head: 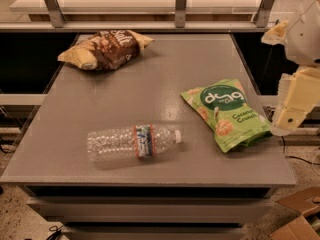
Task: Move water bottle near brown chip bag
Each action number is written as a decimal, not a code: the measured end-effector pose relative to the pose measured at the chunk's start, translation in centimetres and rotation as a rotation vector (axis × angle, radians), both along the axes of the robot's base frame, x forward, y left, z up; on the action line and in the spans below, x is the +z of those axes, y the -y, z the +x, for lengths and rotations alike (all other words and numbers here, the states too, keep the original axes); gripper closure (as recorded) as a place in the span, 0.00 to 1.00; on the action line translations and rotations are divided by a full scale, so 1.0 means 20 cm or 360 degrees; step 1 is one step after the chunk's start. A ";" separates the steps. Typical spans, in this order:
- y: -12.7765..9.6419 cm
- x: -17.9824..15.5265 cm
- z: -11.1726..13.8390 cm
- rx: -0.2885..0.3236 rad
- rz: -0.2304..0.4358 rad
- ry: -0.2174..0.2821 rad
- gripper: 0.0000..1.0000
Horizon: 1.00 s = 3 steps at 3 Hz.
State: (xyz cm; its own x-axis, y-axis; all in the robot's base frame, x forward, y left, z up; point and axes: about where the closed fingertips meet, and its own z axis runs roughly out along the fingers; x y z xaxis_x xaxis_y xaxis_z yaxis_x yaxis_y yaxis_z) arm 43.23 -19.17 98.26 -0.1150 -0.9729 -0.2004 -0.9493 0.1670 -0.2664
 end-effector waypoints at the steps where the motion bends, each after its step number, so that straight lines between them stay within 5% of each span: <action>1: -0.25 0.00 -0.05 0.0285 -0.0044 0.0010 0.00; 3: -0.67 -0.05 -0.11 0.0637 -0.0159 0.0015 0.00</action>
Offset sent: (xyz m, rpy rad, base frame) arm -0.0253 0.1458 -0.0231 -0.1033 0.0392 0.4866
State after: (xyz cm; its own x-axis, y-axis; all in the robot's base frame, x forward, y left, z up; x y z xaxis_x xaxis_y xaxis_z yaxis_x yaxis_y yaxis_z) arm 41.07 -5.67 97.16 0.2779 -0.9552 -0.1020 -0.9315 -0.2421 -0.2714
